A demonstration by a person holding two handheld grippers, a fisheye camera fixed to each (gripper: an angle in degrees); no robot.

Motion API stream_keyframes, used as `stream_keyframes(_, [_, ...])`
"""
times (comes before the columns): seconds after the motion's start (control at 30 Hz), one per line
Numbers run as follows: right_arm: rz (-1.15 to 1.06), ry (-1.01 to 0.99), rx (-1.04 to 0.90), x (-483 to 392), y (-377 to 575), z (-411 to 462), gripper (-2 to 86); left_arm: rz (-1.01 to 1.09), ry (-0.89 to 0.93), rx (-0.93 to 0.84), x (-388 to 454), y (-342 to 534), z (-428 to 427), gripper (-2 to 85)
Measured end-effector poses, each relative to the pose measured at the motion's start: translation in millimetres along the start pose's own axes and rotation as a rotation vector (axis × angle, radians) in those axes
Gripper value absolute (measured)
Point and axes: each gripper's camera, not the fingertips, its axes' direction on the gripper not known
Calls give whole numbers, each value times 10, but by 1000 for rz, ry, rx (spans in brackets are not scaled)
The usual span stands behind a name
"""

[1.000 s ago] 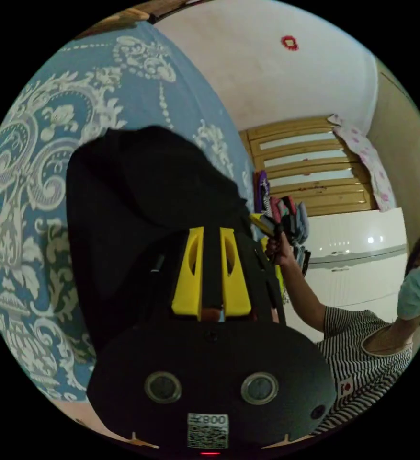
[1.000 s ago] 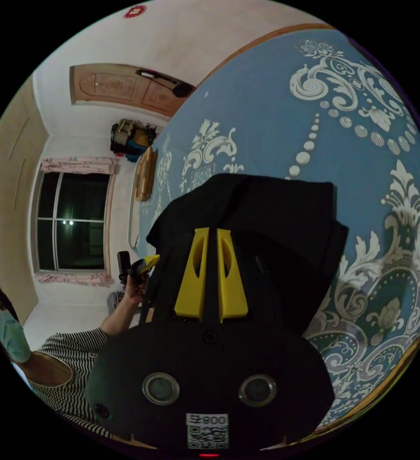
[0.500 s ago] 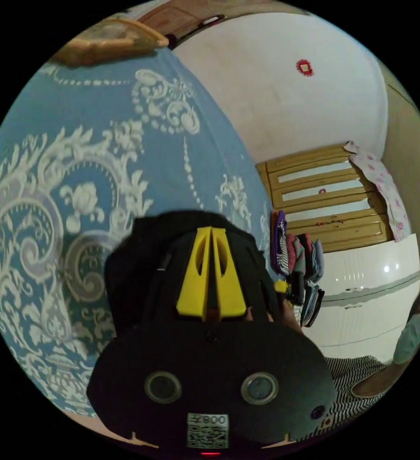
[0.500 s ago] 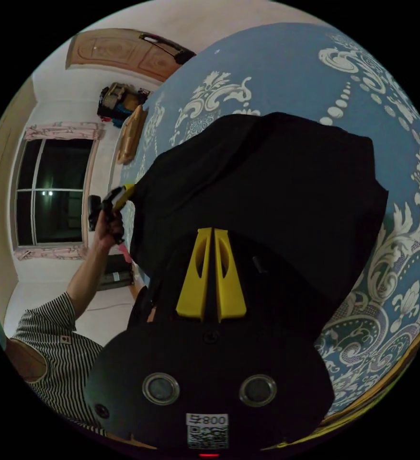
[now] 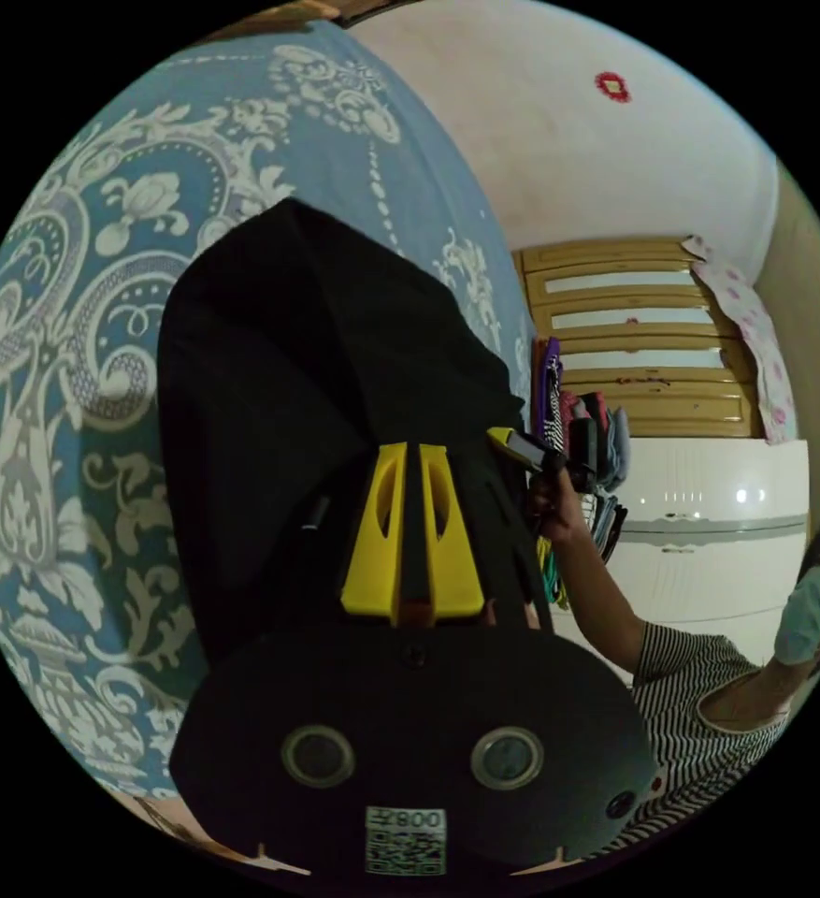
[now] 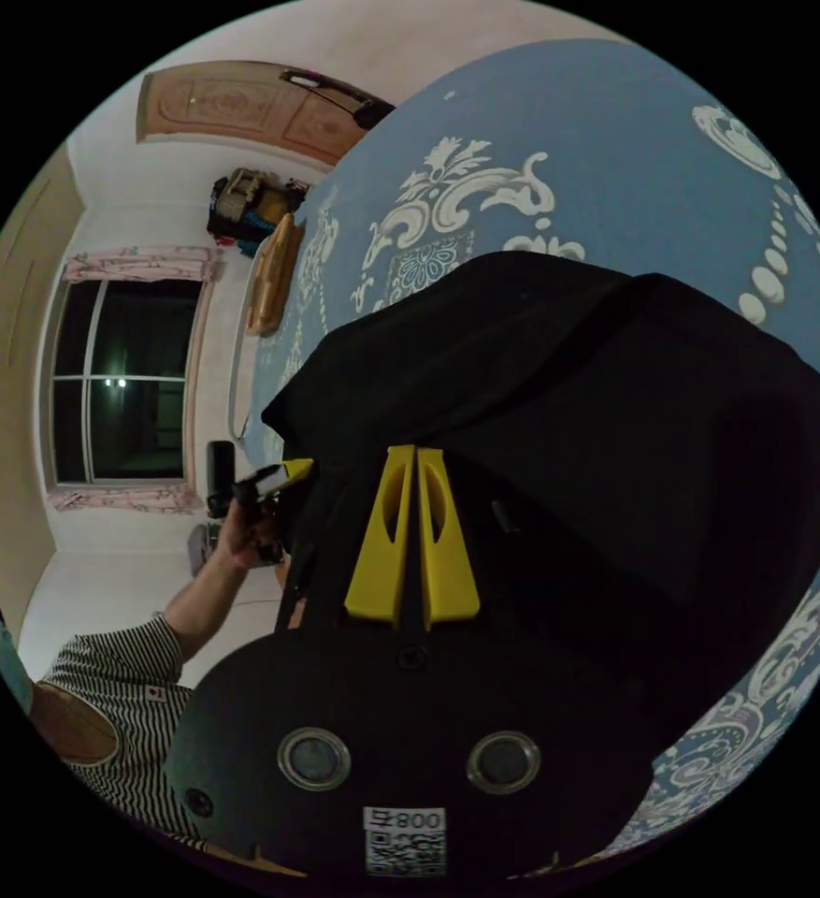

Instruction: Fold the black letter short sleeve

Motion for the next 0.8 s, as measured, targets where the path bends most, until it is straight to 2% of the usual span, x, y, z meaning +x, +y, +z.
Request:
stream_keyframes(0.17, [4, -55, 56, 3, -77, -20, 1, 36, -56, 69, 85, -202, -101, 6])
stream_keyframes(0.37, [-52, -121, 140, -131, -279, -137, 1, 136, -15, 255, 298, -327, -452, 4])
stream_keyframes(0.47, [-72, -108, 142, -150, -232, -144, 1, 241, -42, 186, 405, -120, -398, 3])
stream_keyframes(0.57, [-68, -133, 156, -84, -72, -153, 1, 310, -129, -40, 392, 115, -131, 3])
stream_keyframes(0.6, [-83, -145, 141, -69, 10, -143, 1, 297, -210, -101, 344, 178, -52, 3])
stream_keyframes(0.67, [-113, -118, 100, -70, 141, -106, 1, 277, -300, -97, 278, 217, -51, 3])
stream_keyframes(0.8, [-126, -4, -34, -60, 334, 107, 1, 228, -300, -1, 177, 141, -216, 3])
